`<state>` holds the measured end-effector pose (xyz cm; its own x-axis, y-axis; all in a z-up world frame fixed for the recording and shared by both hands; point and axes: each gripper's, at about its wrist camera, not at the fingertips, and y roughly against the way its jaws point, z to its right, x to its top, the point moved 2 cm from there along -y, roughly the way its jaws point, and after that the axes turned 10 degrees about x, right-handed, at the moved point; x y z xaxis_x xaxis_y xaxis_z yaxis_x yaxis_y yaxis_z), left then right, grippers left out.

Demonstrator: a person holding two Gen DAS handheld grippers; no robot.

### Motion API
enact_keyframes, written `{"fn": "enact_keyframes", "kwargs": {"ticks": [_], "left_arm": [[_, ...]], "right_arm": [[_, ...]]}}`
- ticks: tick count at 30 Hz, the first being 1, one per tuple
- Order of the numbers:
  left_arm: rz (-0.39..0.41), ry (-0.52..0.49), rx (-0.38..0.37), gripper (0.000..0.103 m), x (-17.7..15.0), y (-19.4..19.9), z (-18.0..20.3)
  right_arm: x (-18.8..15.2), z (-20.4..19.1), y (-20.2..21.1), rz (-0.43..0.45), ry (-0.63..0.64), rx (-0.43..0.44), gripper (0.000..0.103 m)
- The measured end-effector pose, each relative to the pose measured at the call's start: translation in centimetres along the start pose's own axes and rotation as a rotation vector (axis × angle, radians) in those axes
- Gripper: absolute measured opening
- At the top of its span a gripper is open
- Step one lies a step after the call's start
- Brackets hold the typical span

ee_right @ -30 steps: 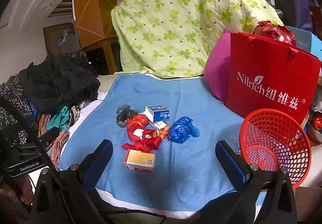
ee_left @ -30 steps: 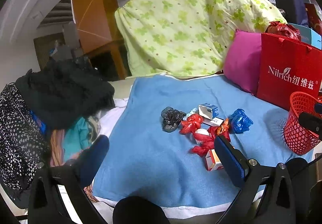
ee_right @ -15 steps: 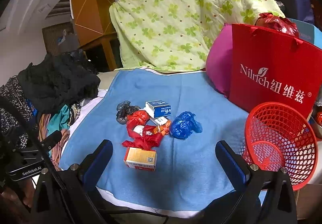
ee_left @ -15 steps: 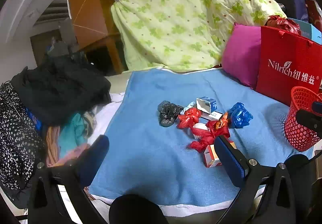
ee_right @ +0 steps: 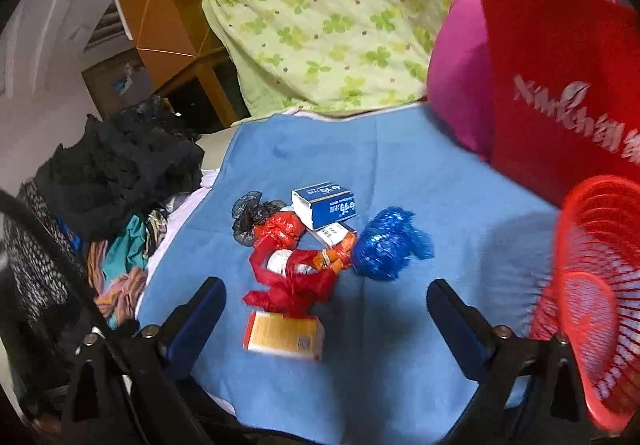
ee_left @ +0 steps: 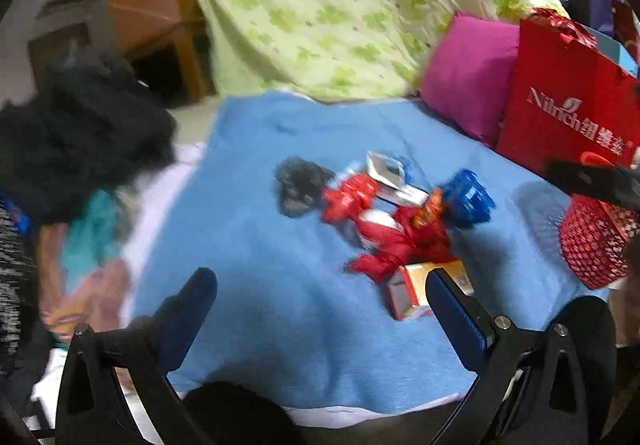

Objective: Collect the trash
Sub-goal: 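Grasp the blue plastic bag with the right tool while the left tool approaches the yellow-orange box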

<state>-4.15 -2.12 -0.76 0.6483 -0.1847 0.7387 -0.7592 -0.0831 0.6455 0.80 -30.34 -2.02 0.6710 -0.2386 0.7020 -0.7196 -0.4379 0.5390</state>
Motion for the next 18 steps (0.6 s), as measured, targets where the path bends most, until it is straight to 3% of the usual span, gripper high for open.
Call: {"fn": "enact_keyframes", "kwargs": {"ticks": [2, 10, 13, 18], "left_arm": [[-0.037, 0.006, -0.065, 0.103, -0.3, -1.7, 0.2], [-0.111, -0.05, -0.243, 0.103, -0.8, -6.8, 3.6], [-0.103, -0.093, -0.3, 0.103, -0.7, -8.0, 5.4], [-0.068, -0.174, -0.349, 0.103, -0.4, -9.5, 7.8]], "right_arm": [[0.8, 1.6, -2.5, -0.027, -0.043, -0.002, 0.083], [2.4, 7.6, -11.4, -0.142, -0.16, -0.068, 0.071], [2.2, 9.5, -14.4, -0.213, -0.191, -0.06, 0.067], [2.1, 10.8, -15.1, -0.207, -0.229, 0.012, 0.063]]}}
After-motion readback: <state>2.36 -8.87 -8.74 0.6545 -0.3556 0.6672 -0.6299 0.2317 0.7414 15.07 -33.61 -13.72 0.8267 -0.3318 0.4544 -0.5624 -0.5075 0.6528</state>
